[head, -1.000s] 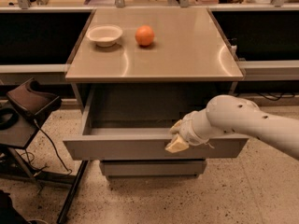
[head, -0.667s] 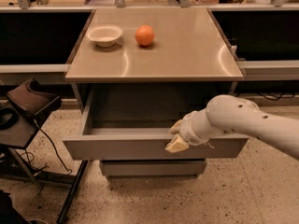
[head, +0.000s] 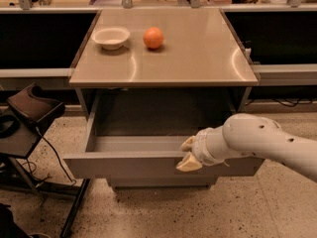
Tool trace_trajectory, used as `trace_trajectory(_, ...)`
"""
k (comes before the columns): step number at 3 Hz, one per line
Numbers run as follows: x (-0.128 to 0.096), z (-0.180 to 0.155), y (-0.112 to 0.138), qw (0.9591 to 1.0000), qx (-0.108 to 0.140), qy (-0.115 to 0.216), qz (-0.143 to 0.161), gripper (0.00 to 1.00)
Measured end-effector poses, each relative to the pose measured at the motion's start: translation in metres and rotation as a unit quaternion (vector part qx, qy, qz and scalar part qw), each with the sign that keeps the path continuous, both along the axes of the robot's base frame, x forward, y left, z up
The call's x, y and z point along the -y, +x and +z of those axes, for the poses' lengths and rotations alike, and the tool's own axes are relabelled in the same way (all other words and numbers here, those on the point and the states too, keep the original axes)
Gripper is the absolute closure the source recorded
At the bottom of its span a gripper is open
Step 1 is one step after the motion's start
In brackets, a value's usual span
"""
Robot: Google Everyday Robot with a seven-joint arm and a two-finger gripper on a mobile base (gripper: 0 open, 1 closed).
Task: Open top drawer
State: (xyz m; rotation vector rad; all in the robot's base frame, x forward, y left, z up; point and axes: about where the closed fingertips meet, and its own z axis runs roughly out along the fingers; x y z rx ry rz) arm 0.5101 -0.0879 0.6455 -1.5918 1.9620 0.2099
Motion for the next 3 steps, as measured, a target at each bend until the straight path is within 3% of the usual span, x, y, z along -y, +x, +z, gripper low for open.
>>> trace_trajectory(2, -0.001, 0.0, -0.015, 1.0, 0.003, -0.002, 0.009, 1.0)
trace_trajectory(3, -0.005, 0.005, -0.034, 0.9997, 0.022, 0.004, 0.01, 1.0)
